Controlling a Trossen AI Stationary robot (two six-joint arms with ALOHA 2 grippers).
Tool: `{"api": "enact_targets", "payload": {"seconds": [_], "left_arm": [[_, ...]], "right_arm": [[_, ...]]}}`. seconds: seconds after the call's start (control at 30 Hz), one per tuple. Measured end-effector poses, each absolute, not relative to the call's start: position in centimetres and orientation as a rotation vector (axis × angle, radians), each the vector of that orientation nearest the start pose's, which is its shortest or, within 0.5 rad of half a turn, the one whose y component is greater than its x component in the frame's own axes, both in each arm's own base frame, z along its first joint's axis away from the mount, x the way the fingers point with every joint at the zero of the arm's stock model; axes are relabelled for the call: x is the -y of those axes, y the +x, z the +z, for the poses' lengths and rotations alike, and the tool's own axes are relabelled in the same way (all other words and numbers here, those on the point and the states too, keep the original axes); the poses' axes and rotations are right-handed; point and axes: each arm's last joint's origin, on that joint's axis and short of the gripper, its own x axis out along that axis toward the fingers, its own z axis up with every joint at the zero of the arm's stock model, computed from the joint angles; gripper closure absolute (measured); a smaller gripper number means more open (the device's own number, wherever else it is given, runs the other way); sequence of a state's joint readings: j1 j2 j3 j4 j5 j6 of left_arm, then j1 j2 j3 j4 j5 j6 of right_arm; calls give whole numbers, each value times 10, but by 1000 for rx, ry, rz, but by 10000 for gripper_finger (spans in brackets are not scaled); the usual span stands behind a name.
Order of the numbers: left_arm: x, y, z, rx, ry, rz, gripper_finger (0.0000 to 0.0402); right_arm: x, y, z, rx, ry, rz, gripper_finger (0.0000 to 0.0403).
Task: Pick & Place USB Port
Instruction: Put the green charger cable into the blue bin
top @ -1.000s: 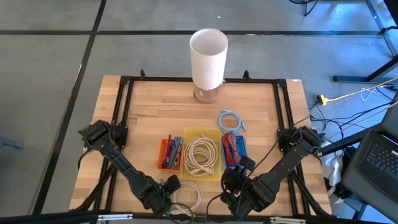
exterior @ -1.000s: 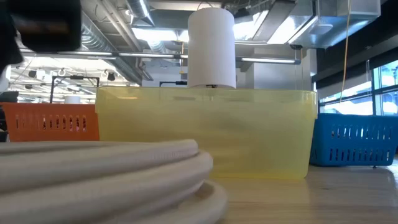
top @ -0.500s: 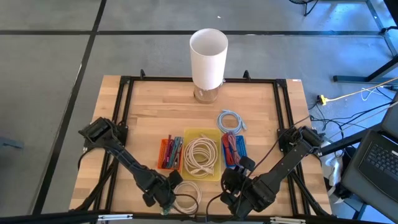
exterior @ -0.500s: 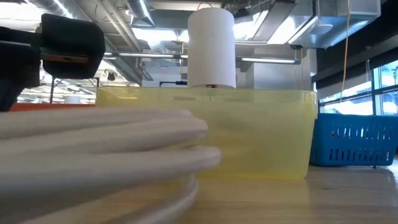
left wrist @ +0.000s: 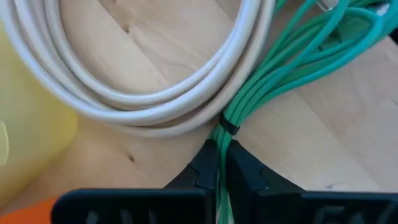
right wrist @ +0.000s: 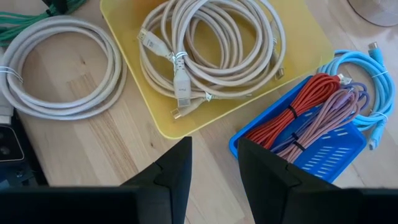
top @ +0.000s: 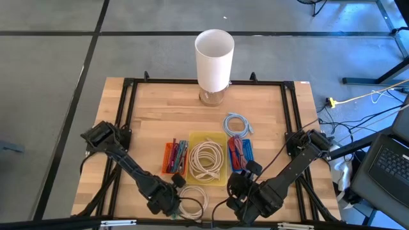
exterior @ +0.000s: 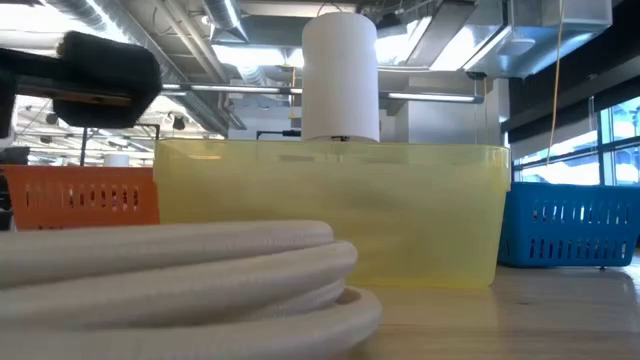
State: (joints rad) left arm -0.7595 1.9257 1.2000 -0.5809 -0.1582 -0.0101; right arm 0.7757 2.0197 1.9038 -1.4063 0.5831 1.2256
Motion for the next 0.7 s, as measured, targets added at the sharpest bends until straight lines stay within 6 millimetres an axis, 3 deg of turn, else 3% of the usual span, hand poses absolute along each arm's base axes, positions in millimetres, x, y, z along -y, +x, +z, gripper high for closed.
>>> {"api": "enact_targets", "payload": {"seconds": [0.13, 0.37, 0.53, 0.7], "left_arm": [[257, 251, 151, -1186, 554, -515, 395], [272, 211, 196, -1107, 410, -349, 396], [277, 186, 229, -817, 264, -76, 397], [279, 179, 240, -449, 223, 164, 397]], "right_arm": [[-261, 289, 281, -1014, 124, -531, 271], [-261, 289, 281, -1018, 116, -532, 271], [-260, 289, 281, -1020, 105, -528, 271], [-261, 291, 282, -975, 67, -517, 271]]}}
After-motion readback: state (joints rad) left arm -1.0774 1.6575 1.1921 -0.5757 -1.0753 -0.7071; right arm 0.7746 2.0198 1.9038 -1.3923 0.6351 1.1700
